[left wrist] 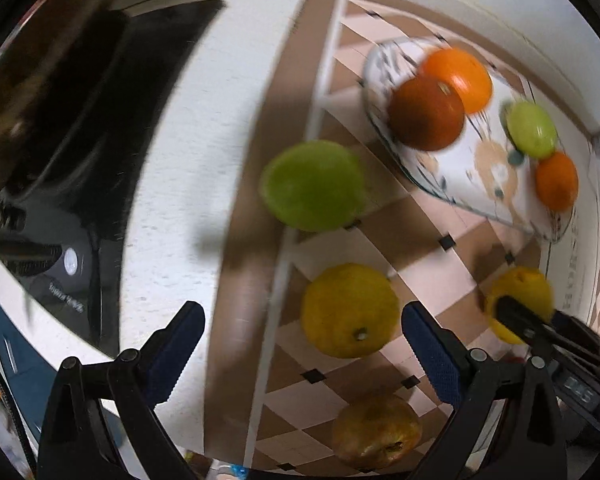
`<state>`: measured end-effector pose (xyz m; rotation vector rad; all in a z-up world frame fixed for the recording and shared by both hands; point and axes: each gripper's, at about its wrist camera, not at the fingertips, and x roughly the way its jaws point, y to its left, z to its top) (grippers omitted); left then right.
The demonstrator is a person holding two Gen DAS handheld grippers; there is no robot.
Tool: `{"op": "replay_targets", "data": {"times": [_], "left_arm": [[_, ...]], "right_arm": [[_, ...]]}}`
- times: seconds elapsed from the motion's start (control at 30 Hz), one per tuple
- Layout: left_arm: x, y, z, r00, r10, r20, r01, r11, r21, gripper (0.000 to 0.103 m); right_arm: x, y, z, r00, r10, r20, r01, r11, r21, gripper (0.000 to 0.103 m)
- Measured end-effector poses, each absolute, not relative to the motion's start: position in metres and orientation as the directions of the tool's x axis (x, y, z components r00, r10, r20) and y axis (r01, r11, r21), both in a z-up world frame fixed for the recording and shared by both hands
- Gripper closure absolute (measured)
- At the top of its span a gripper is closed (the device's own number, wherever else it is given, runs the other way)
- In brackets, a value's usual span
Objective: Organize fruits
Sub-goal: 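Grasp a yellow lemon with the left tool while the right tool grasps the large lemon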
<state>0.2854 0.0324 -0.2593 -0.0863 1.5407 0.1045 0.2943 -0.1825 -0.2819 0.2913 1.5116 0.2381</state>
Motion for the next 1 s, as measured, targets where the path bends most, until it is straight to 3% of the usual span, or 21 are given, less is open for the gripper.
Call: {"op": "replay_targets", "data": {"times": [0.13, 0.23, 0.27, 0.37, 0.6, 0.87, 1.0], "left_arm": [[0.289, 0.016, -0.274, 0.008, 0.029, -1.000, -0.048, 0.998, 0.029, 0.003], [0.291, 0.006, -0.281, -0.003, 0.041, -0.999, -0.003, 0.999, 0.041, 0.012], [0.291, 0.002, -0.282, -0.004, 0.047, -0.999, 0.015, 0.999, 0.047, 0.017], [0.289, -0.005, -0.286, -0.013, 0.049, -0.999, 0.051, 0.998, 0.049, 0.045], [0.282, -0.017, -0.277, 0.006, 0.057, -0.998, 0.081, 0.995, 0.057, 0.046], [0.317, -0.046, -0.207, 0.090, -0.120, -0.989, 0.077, 0.991, -0.114, 0.046], [0.362, -0.056, -0.198, 0.071, -0.175, -0.982, 0.064, 0.983, -0.171, 0.046]], "right_arm": [[0.283, -0.201, -0.279, 0.049, 0.323, -0.945, 0.064, 0.943, 0.326, 0.036], [0.277, -0.211, -0.280, 0.052, 0.318, -0.947, 0.081, 0.943, 0.322, 0.036], [0.274, -0.213, -0.281, 0.052, 0.317, -0.947, 0.088, 0.943, 0.321, 0.036], [0.271, -0.213, -0.284, 0.051, 0.314, -0.948, 0.100, 0.943, 0.317, 0.036], [0.266, -0.213, -0.284, 0.051, 0.329, -0.943, 0.113, 0.936, 0.333, 0.036], [0.294, -0.239, -0.250, 0.152, 0.465, -0.872, 0.188, 0.853, 0.488, 0.036], [0.322, -0.248, -0.250, 0.207, 0.523, -0.827, 0.228, 0.797, 0.560, 0.036]]}}
